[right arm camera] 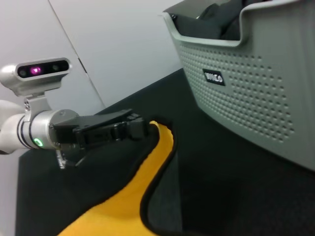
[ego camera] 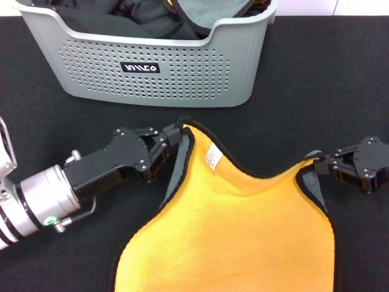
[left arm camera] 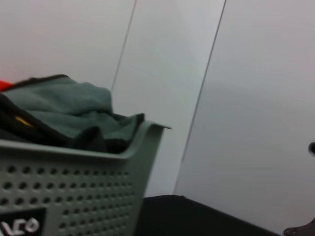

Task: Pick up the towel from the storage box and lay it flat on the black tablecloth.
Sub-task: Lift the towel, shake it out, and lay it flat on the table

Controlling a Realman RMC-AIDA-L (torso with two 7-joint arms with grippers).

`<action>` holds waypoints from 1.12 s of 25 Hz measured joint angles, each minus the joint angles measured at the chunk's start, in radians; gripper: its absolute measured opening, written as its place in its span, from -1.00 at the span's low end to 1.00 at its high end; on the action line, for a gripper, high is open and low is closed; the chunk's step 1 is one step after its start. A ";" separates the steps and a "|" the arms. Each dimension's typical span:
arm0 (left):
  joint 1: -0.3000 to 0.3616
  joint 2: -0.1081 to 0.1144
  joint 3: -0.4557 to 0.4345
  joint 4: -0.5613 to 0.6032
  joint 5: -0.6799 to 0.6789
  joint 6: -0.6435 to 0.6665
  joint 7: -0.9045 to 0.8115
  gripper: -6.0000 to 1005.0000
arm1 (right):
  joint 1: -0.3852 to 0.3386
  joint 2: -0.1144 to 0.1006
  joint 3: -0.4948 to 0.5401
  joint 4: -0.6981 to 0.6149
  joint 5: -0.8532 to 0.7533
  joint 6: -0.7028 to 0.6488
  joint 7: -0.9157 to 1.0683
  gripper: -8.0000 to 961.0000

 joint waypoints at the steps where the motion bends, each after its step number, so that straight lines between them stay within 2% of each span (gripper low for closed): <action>1: 0.000 0.001 -0.004 0.005 0.001 -0.009 0.008 -0.98 | 0.010 -0.004 -0.001 0.007 -0.007 0.010 0.004 -0.96; 9: -0.017 -0.008 -0.007 0.030 0.012 -0.119 0.092 -0.98 | 0.090 0.000 0.001 0.041 -0.107 0.084 0.030 -0.96; 15: -0.020 -0.015 -0.018 0.037 0.002 -0.166 0.145 -0.98 | 0.133 -0.022 -0.001 0.031 -0.137 0.083 0.083 -0.96; 21: -0.018 -0.028 -0.063 0.041 0.001 -0.172 0.218 -0.98 | 0.153 -0.032 -0.001 0.044 -0.148 0.103 0.086 -0.96; 28: -0.017 -0.029 -0.063 0.051 0.001 -0.175 0.318 -0.96 | 0.170 -0.023 -0.002 0.046 -0.190 0.152 0.087 -0.96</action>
